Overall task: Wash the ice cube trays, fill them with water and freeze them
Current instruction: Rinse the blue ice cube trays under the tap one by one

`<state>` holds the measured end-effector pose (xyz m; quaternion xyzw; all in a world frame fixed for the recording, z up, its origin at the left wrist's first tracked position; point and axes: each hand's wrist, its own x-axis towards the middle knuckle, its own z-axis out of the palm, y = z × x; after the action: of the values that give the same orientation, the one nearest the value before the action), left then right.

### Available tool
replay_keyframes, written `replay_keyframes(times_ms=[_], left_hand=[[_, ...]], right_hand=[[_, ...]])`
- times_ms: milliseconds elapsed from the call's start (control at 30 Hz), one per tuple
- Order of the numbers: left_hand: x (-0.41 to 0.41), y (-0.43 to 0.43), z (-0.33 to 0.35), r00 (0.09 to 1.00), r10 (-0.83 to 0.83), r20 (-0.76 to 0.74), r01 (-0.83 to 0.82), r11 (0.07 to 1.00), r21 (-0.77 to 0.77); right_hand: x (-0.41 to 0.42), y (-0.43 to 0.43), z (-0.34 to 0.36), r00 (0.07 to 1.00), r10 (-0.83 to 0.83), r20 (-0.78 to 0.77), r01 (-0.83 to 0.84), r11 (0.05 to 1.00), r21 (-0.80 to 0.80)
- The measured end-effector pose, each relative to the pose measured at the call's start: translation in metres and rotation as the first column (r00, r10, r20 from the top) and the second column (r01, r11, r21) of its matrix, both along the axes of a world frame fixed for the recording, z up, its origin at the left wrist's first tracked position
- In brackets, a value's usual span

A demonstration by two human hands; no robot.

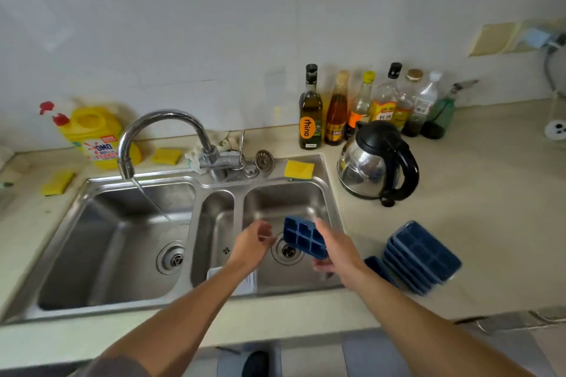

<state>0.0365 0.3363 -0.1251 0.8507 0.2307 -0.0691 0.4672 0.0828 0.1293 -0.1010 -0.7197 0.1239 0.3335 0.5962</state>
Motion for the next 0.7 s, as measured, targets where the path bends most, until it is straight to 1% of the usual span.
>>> replay_keyframes(times_ms=[67, 167, 267, 400, 433, 500, 567, 600, 633, 667, 700], left_hand=[[-0.007, -0.022, 0.007, 0.996, 0.071, 0.062, -0.070, 0.997, -0.020], [-0.018, -0.050, 0.017, 0.976, 0.180, 0.119, -0.168, 0.980, -0.109], [-0.027, -0.069, 0.026, 0.963, 0.239, 0.122, -0.215, 0.959, -0.183], [-0.039, -0.090, 0.032, 0.958, 0.265, 0.104, -0.218, 0.918, -0.330], [-0.042, -0.095, 0.033, 0.962, 0.253, 0.105, -0.207, 0.922, -0.326], [-0.046, -0.106, 0.032, 0.974, 0.202, 0.101, -0.168, 0.948, -0.271], [-0.045, -0.113, 0.030, 0.981, 0.166, 0.099, -0.141, 0.965, -0.222], [-0.043, -0.116, 0.029, 0.982, 0.161, 0.104, -0.139, 0.972, -0.192], [-0.040, -0.118, 0.028, 0.981, 0.159, 0.111, -0.141, 0.978, -0.154], [-0.035, -0.121, 0.028, 0.981, 0.156, 0.115, -0.143, 0.983, -0.114], [-0.030, -0.123, 0.028, 0.982, 0.146, 0.121, -0.137, 0.987, -0.082]], right_hand=[[-0.005, -0.018, 0.007, 0.988, -0.038, -0.150, 0.056, 0.992, 0.114], [-0.016, -0.042, 0.016, 0.967, 0.039, -0.251, 0.012, 0.981, 0.195], [-0.024, -0.059, 0.026, 0.958, 0.120, -0.260, -0.054, 0.967, 0.249], [-0.031, -0.083, 0.033, 0.951, 0.176, -0.256, -0.105, 0.957, 0.269], [-0.032, -0.089, 0.034, 0.949, 0.192, -0.252, -0.120, 0.954, 0.274], [-0.034, -0.101, 0.034, 0.941, 0.233, -0.247, -0.161, 0.946, 0.280], [-0.036, -0.110, 0.037, 0.938, 0.262, -0.228, -0.210, 0.950, 0.231], [-0.037, -0.114, 0.039, 0.947, 0.270, -0.175, -0.245, 0.958, 0.151], [-0.036, -0.119, 0.042, 0.958, 0.279, -0.072, -0.278, 0.960, 0.026], [-0.033, -0.124, 0.044, 0.955, 0.290, 0.069, -0.280, 0.952, -0.125], [-0.030, -0.131, 0.047, 0.930, 0.298, 0.215, -0.239, 0.935, -0.263]])
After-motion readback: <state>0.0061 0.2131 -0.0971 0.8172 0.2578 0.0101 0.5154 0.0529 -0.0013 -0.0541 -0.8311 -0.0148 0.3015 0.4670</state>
